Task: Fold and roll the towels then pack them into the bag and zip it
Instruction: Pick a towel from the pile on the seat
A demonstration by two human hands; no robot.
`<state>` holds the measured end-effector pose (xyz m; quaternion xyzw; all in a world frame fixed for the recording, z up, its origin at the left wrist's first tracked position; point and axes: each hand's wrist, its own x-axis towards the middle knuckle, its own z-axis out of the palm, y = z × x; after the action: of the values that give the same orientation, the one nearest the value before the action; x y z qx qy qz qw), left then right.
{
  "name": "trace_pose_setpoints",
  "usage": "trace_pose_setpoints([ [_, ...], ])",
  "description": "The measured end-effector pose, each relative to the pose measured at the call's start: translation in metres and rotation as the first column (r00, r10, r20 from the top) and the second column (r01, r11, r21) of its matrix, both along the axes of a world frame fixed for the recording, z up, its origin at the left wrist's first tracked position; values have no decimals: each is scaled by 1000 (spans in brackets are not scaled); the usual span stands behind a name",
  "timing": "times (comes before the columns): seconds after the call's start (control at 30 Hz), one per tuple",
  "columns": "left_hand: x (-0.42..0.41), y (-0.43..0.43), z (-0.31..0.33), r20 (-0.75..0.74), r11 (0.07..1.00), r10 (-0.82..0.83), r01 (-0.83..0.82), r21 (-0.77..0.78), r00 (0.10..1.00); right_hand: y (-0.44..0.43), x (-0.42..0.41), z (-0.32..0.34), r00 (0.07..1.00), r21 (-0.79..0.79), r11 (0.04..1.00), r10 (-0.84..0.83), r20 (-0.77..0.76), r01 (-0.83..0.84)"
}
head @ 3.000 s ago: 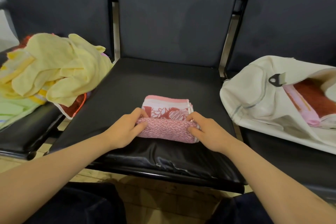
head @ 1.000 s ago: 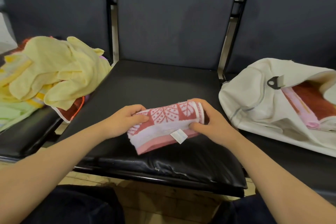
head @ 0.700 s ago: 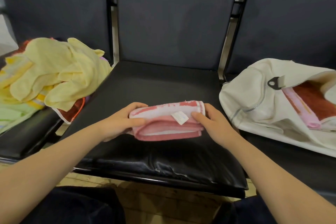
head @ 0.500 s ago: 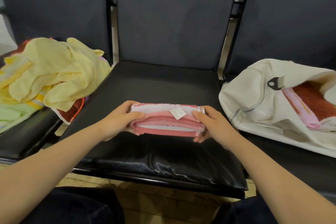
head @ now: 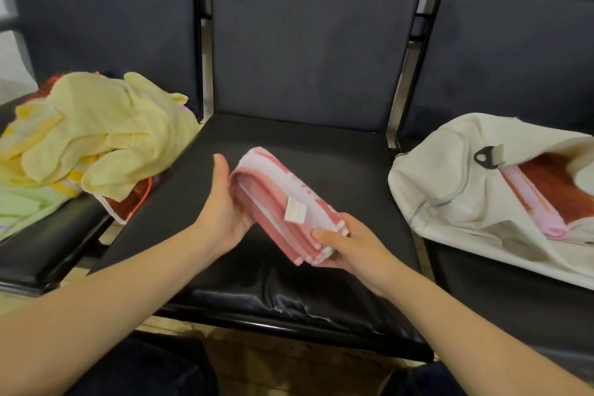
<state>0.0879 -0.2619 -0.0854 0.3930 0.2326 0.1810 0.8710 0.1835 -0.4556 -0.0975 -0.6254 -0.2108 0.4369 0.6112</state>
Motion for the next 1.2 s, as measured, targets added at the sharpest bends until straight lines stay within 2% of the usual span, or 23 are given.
trace_pose_setpoints([
  [0.1, 9, -16, -1, -110, 996, -16, 26, 87, 994, 1, -10, -5, 986, -111, 994, 28, 167, -9],
  [0.17, 13, -20, 0, -180, 985, 66, -35, 169, 981, 1, -13, -6, 973, -165, 984, 101, 209, -67],
  [0.3, 15, -19, 6, -171, 955, 187, -138, 261, 967, 0, -4, 3, 945, -193, 968, 208, 253, -161],
  [0.43, 18, -27, 10, -170, 837, 331, -205, 508, 928, -2, 2, 8, 887, -238, 931, 343, 310, -277],
  [0.53, 28, -38, 17, -150, 765, 360, -199, 612, 921, -6, 2, 15, 943, -88, 975, 218, 252, -202],
  [0.67, 58, -70, 34, -101, 755, 292, -164, 635, 951, -14, 7, 34, 970, 1, 1000, 25, 242, -26],
  [0.9, 116, -108, 65, -108, 781, 165, -63, 621, 980, -52, 41, 61, 956, -9, 987, -153, 249, 160],
  [1.07, 149, -144, 89, -103, 721, -9, 78, 688, 995, -88, 68, 71, 918, 7, 952, -298, 261, 307],
  [1.13, 165, -159, 96, -75, 697, -20, 68, 714, 997, -106, 83, 79, 901, 16, 937, -340, 268, 349],
  [1.2, 185, -174, 102, -35, 639, 37, 3, 769, 999, -129, 99, 88, 884, 41, 919, -389, 259, 392],
])
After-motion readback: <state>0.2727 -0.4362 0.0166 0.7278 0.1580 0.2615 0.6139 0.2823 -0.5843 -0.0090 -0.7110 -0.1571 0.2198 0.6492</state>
